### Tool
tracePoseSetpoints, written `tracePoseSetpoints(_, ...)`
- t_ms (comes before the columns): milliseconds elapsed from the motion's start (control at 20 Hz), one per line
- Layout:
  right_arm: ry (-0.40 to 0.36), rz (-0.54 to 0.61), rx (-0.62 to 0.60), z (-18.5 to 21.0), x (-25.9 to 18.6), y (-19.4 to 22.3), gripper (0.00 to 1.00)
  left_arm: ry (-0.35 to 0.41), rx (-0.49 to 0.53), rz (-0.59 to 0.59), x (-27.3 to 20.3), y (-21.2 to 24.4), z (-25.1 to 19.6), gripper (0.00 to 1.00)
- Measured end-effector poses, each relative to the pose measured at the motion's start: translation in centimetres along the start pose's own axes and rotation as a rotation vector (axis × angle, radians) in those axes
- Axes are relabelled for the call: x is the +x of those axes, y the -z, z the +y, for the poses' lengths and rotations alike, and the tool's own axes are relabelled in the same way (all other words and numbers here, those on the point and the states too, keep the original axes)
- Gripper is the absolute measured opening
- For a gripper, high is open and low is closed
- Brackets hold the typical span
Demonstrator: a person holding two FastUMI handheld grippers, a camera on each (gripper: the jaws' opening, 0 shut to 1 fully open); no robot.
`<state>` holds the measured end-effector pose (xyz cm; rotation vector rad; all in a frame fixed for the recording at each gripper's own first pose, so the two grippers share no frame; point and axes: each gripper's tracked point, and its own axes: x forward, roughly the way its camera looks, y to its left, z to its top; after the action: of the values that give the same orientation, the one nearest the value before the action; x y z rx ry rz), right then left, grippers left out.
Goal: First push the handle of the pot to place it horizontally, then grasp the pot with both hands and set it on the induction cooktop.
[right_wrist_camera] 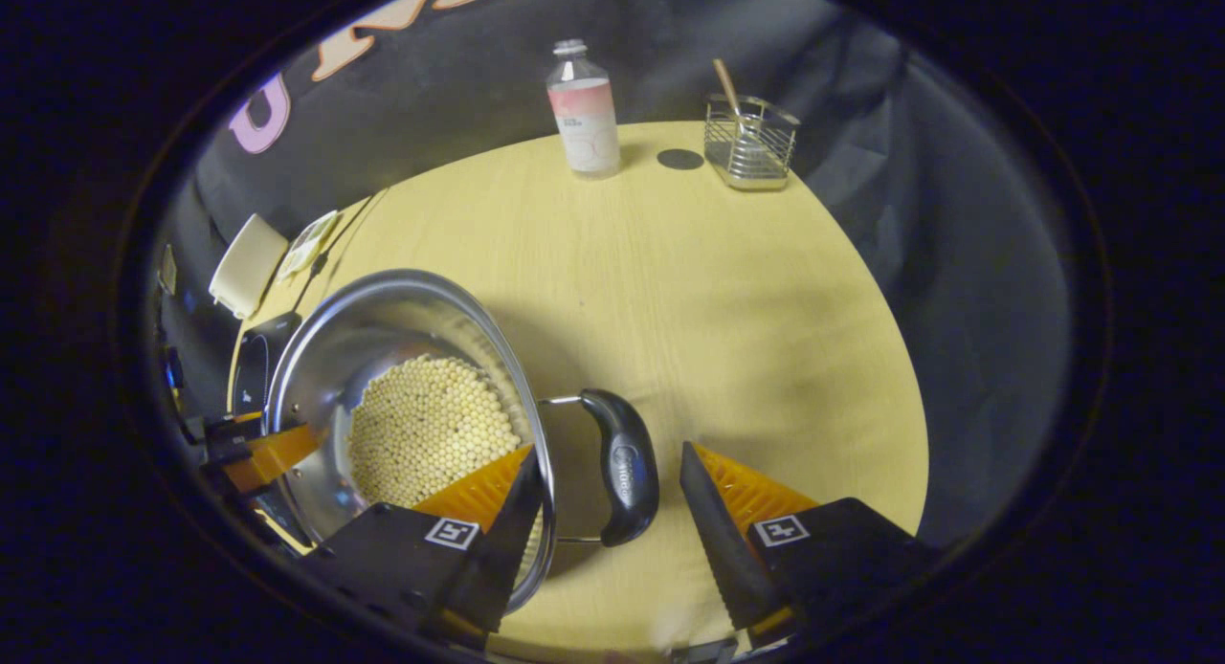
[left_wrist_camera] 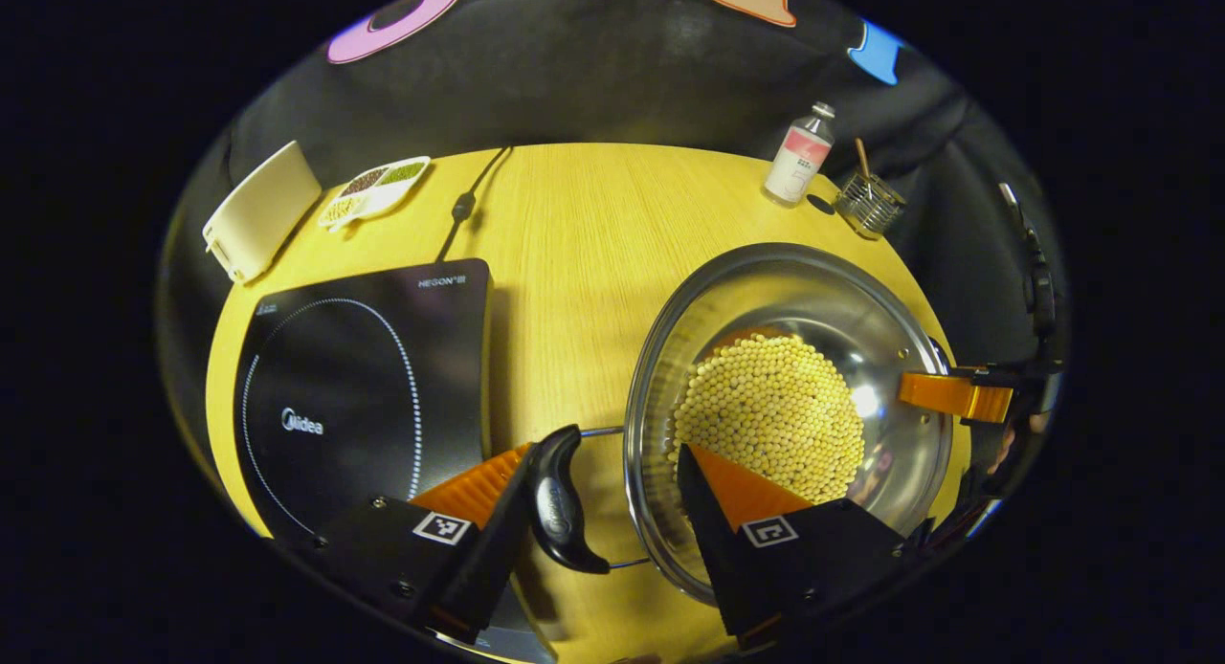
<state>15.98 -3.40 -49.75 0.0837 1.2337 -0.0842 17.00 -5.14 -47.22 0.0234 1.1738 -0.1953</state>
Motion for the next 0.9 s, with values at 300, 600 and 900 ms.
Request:
tracePoseSetpoints(300, 0.017, 0.026, -0.016, 1.3, -0.1, 1.0, 0.60, -0.017, 0.030, 0.025, 0.6, -0.4, 0.7, 0.70)
tracePoseSetpoints(600, 0.009, 0.001, -0.010, 1.2, -0.4, 0.7, 0.51, -0.043, 0.022, 0.005, -0.9, -0.8, 0.9, 0.69)
tracePoseSetpoints(900, -0.030, -0.026, 0.001, 1.1, 0.3, 1.4, 0.51, -0.087, 0.023, -0.055, -5.0, -2.7, 2.6, 0.70)
